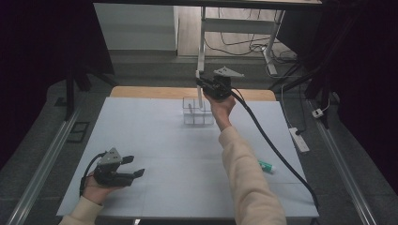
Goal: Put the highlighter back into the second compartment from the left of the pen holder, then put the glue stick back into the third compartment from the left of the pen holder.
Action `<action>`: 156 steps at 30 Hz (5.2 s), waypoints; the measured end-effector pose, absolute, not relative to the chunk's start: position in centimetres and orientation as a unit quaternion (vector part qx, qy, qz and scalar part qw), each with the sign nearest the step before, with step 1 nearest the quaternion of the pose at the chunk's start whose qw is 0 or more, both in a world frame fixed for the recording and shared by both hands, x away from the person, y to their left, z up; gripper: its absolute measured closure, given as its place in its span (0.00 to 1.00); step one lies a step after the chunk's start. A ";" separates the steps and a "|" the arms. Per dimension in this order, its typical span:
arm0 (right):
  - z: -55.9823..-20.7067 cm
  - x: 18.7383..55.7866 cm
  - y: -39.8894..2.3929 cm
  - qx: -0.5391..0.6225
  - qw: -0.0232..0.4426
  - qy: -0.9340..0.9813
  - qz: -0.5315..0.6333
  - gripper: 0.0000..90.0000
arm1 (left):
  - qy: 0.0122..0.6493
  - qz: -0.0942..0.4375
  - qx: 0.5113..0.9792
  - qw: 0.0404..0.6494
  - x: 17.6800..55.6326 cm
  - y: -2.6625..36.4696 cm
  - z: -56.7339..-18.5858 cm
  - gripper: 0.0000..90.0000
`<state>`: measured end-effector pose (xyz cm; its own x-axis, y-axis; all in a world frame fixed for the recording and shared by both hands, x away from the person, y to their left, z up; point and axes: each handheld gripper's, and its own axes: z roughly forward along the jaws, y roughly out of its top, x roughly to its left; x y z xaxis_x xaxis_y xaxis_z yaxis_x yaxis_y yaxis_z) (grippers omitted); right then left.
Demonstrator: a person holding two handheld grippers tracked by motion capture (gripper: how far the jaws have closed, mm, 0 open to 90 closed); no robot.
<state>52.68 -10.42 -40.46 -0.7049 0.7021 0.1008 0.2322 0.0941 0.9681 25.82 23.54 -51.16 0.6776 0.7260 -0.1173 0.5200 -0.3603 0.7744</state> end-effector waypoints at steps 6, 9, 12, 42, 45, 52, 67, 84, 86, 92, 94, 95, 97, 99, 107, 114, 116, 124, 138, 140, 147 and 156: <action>-41.0 52.8 -10.4 0.334 0.205 0.719 0.574 0.74 | 0.382 0.124 0.816 0.416 25.9 23.6 -51.2 0.33; -41.0 52.6 -10.4 0.340 0.207 0.724 0.563 0.65 | 0.382 0.124 0.816 0.417 25.8 23.6 -51.2 0.33; -41.1 52.4 -10.6 0.341 0.203 0.729 0.557 0.63 | 0.381 0.124 0.816 0.417 25.8 23.5 -51.1 0.33; -40.2 47.3 -15.1 0.332 0.190 0.766 0.516 0.62 | 0.379 0.126 0.819 0.413 25.8 23.3 -51.1 0.33; -40.4 46.9 -15.4 0.332 0.187 0.767 0.516 0.62 | 0.379 0.126 0.818 0.414 25.8 23.3 -51.1 0.33; -41.5 46.2 -16.3 0.337 0.180 0.769 0.513 0.62 | 0.379 0.126 0.818 0.413 25.8 23.3 -51.1 0.33; -43.2 42.5 -18.1 0.321 0.160 0.795 0.489 0.56 | 0.378 0.123 0.819 0.413 25.8 23.0 -51.2 0.33; -44.0 37.6 -22.9 0.324 0.158 0.806 0.469 0.52 | 0.372 0.124 0.822 0.414 25.6 22.7 -51.0 0.33; -44.1 37.1 -23.4 0.322 0.156 0.809 0.467 0.52 | 0.374 0.126 0.821 0.413 25.4 22.8 -51.1 0.33; -44.5 36.1 -24.9 0.313 0.157 0.821 0.452 0.51 | 0.380 0.127 0.818 0.412 25.2 23.1 -51.1 0.33; -44.7 35.9 -25.2 0.310 0.155 0.824 0.448 0.50 | 0.380 0.128 0.818 0.412 25.2 23.1 -51.1 0.33; -44.8 35.9 -25.3 0.308 0.156 0.826 0.446 0.50 | 0.381 0.128 0.818 0.411 25.2 23.1 -51.1 0.33; -45.0 35.7 -25.6 0.303 0.158 0.831 0.439 0.50 | 0.380 0.127 0.819 0.410 25.3 23.0 -51.1 0.33; -45.2 35.6 -25.8 0.298 0.157 0.836 0.434 0.50 | 0.380 0.127 0.820 0.410 25.3 23.0 -51.2 0.33; -46.0 35.7 -26.5 0.290 0.150 0.851 0.411 0.48 | 0.380 0.126 0.821 0.407 25.4 22.9 -51.3 0.33; -46.2 36.1 -27.4 0.287 0.144 0.864 0.387 0.46 | 0.376 0.128 0.824 0.404 25.3 22.6 -51.2 0.33; -46.2 36.1 -27.6 0.284 0.144 0.870 0.376 0.45 | 0.376 0.129 0.825 0.403 25.3 22.6 -51.3 0.33; -46.3 36.3 -28.2 0.282 0.133 0.885 0.346 0.45 | 0.375 0.131 0.825 0.403 25.3 22.5 -51.1 0.33; -46.7 36.7 -28.3 0.269 0.114 0.906 0.305 0.45 | 0.370 0.130 0.829 0.399 25.3 22.3 -51.2 0.33; -46.7 36.7 -28.3 0.268 0.114 0.908 0.303 0.44 | 0.372 0.129 0.828 0.399 25.3 22.3 -51.3 0.33; -46.7 36.8 -28.4 0.254 0.118 0.917 0.285 0.43 | 0.371 0.129 0.829 0.398 25.3 22.3 -51.4 0.33; -47.3 37.2 -28.0 0.241 0.112 0.930 0.253 0.42 | 0.372 0.130 0.829 0.396 25.3 22.4 -51.4 0.33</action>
<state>37.18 -28.03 -47.29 -0.8583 0.5057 -0.0870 0.3917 0.7553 0.5255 25.28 22.36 -51.41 0.6899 0.7196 -0.0789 0.5134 -0.4095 0.7542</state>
